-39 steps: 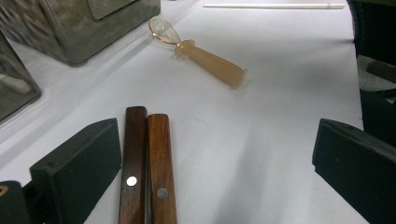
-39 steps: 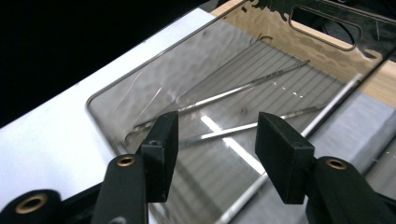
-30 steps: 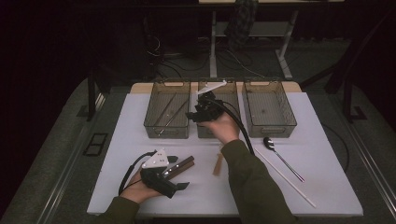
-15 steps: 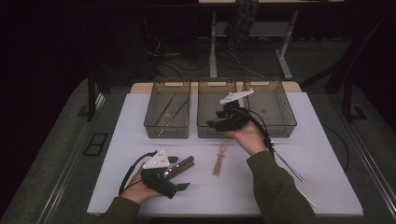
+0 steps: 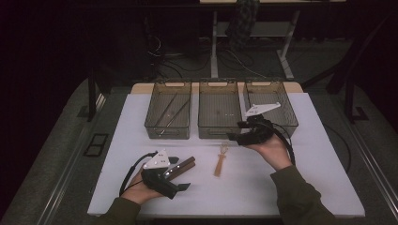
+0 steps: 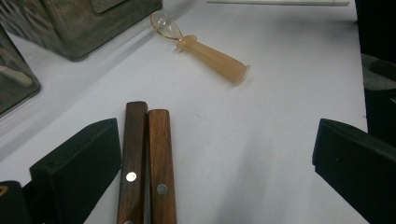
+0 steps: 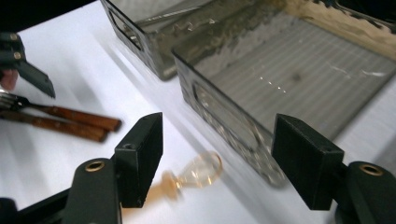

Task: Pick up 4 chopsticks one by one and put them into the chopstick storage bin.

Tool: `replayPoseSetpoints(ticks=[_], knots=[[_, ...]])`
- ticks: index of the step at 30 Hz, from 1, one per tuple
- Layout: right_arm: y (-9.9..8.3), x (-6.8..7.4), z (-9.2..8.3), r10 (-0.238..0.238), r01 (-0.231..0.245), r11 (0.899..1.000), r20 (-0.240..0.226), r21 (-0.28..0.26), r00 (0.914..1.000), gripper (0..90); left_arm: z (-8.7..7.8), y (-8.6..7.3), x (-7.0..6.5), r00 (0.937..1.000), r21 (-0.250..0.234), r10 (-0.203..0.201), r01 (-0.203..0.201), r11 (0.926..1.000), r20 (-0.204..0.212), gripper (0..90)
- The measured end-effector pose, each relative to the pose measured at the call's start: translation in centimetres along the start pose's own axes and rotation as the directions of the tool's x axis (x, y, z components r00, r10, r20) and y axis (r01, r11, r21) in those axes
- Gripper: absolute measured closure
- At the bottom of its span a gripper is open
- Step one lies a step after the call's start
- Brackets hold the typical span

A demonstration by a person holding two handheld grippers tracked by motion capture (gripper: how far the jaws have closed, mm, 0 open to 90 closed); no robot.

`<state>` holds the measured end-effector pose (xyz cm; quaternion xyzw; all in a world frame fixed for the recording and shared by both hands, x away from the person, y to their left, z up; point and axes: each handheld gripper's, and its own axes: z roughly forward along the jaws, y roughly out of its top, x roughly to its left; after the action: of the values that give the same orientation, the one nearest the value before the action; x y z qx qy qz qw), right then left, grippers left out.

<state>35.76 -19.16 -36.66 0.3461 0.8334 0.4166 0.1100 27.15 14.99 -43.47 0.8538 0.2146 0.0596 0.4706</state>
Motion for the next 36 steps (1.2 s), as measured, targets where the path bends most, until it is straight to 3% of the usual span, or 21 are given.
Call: replayPoseSetpoints(ticks=[12,24,36], knots=[[-6.3,-1.6,-3.3,0.048,-0.050,0.998,0.034,0.041,0.9983,32.4,0.0,0.1,-0.1,1.0000,0.007,0.008,-0.008,0.9999,-0.002,0.0],[-10.2,-2.3,-6.4,0.092,-0.098,0.991,0.071,0.087,0.9932,30.9,-0.1,0.1,-0.2,1.0000,0.004,0.008,-0.008,1.0000,0.000,0.0],[-13.9,-2.4,-8.9,0.104,-0.120,0.978,0.098,0.172,0.9897,50.2,0.0,0.1,-0.2,1.0000,0.007,0.006,-0.006,1.0000,-0.001,0.0]])
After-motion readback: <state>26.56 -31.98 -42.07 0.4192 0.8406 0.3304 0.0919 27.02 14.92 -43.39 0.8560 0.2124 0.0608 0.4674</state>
